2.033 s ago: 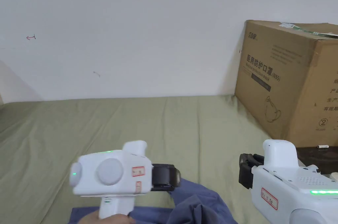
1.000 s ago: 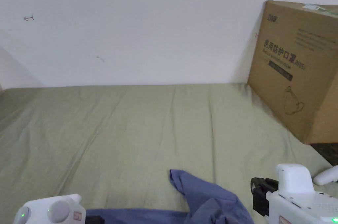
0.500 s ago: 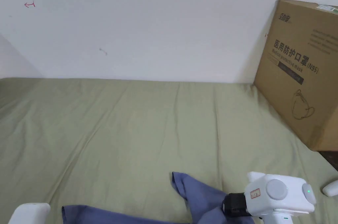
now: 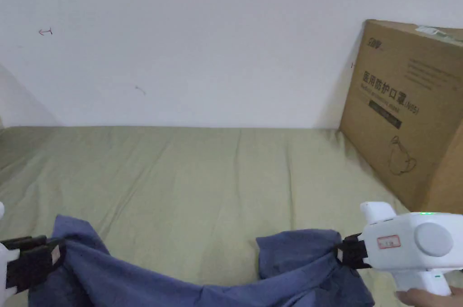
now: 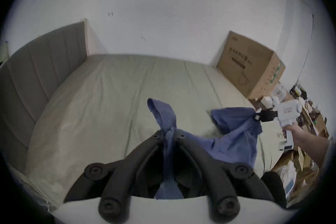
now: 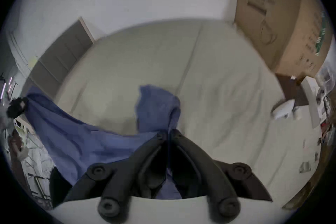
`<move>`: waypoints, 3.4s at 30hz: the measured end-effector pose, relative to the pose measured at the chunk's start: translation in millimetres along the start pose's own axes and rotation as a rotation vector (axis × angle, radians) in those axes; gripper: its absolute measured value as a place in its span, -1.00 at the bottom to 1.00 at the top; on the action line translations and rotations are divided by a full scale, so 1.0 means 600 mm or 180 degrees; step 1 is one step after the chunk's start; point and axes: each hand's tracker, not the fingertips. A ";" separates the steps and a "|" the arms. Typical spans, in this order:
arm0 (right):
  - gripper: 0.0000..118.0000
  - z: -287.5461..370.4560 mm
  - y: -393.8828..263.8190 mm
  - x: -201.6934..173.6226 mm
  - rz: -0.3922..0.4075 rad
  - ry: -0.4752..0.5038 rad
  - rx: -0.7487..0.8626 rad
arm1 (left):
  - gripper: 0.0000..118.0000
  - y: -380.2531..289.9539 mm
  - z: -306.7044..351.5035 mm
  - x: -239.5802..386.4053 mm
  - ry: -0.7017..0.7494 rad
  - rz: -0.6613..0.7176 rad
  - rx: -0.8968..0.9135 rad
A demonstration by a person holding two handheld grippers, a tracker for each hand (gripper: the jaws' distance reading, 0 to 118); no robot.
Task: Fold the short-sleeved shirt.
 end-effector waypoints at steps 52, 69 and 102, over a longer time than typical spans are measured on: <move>-0.97 -0.091 -0.201 0.155 -0.0519 -0.0348 -0.1070 | -0.88 -0.177 -0.304 -0.071 0.0122 -0.0178 -0.2041; -0.34 0.094 -0.383 0.114 -0.0835 -0.0397 -0.1060 | -0.61 -0.260 -0.060 -0.020 -0.0044 0.0278 -0.1917; -1.00 0.023 -0.151 -0.094 -0.0473 0.0366 0.0518 | -0.30 -0.057 -0.280 -0.085 0.0282 0.0710 -0.1129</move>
